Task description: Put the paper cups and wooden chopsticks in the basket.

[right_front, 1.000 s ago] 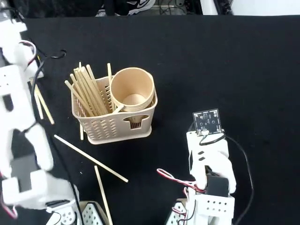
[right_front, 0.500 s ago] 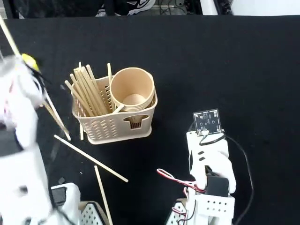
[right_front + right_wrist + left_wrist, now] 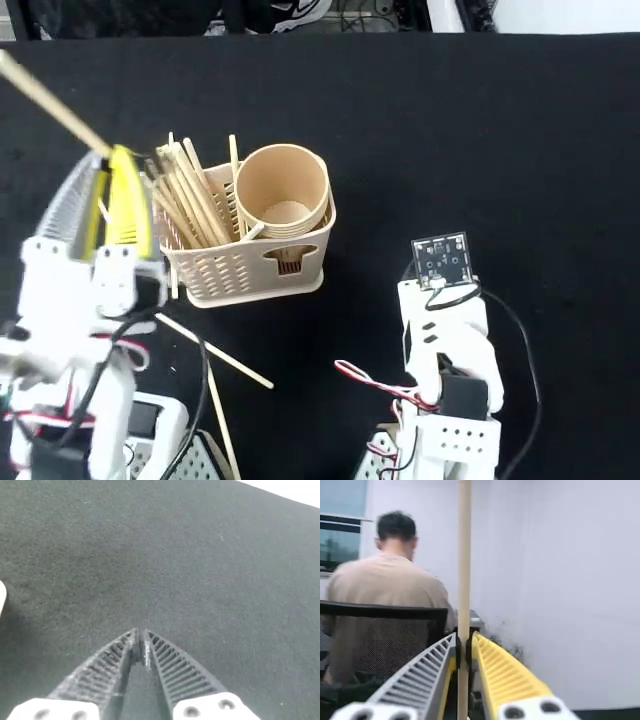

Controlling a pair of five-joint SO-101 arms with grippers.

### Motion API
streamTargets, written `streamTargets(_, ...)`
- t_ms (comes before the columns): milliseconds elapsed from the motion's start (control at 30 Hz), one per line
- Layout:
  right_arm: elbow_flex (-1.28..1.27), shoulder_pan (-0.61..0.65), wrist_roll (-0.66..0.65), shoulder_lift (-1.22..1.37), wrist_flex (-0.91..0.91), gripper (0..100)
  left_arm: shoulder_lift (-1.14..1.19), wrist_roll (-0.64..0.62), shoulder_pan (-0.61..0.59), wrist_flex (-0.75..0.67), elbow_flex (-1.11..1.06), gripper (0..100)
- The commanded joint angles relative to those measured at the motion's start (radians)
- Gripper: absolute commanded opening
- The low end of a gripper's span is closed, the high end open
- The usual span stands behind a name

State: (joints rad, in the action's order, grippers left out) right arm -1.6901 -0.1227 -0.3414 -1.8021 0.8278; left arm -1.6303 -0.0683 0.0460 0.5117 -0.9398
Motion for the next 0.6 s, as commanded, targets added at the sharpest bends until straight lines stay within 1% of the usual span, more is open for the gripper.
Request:
streamTargets(0,0.004,0.011,-0.011,-0.033,-0.014,1.5,-0.012,-0.012,0.047,-0.055,-0.114,3)
streamTargets(133,0.004,0.009,-0.011,-0.033,-0.014,1.5,-0.018,-0.074,0.041,-0.054,-0.200,4)
streamTargets(167,0.004,0.009,-0.011,-0.033,-0.014,1.5,-0.018,-0.078,0.038,-0.049,-0.209,7)
streamTargets(233,0.004,0.009,-0.011,-0.033,-0.014,1.5,-0.017,-0.098,0.038,-0.046,-0.229,17)
streamTargets(267,0.004,0.009,-0.011,-0.033,-0.014,1.5,-0.011,-0.130,0.036,-0.038,-0.232,21)
streamTargets(333,0.004,0.009,-0.011,-0.033,-0.014,1.5,-0.011,-0.163,0.016,0.015,-0.220,22)
streamTargets(433,0.004,0.009,-0.011,-0.033,-0.014,1.5,-0.011,-0.164,-0.033,0.083,-0.159,22)
streamTargets(567,0.004,0.009,-0.011,-0.033,-0.014,1.5,-0.009,-0.173,-0.179,0.259,-0.012,22)
